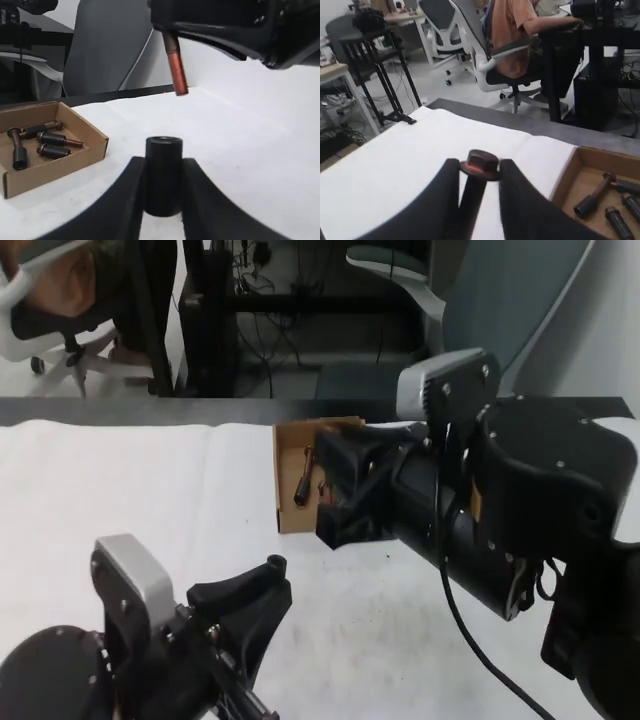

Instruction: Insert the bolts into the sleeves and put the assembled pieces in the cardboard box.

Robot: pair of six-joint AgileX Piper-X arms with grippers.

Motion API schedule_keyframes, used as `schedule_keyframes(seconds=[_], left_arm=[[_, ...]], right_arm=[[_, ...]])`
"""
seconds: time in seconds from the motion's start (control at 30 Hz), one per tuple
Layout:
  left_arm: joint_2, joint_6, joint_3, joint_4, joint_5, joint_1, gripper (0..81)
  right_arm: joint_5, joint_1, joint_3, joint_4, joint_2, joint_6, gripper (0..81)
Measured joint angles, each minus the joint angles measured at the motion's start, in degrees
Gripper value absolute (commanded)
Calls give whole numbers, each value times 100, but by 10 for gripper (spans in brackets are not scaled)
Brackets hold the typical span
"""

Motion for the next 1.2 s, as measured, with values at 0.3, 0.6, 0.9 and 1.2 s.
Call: schedule_keyframes(seconds=[0.3,0.6,0.9,1.2], left_arm=[[438,-182,6,-685,67,0,18],[704,-961,6,-1286,541,0,18],[704,-1062,6,-1310,565,0,18],[704,-1062,6,-1478,521,0,18]], right_arm=[[-158,88,6,-70,0,58,6],[-360,330,31,-610,0,-747,6],[-359,559,65,-708,0,-945,6],[-342,609,240,-752,-15,-970,6]])
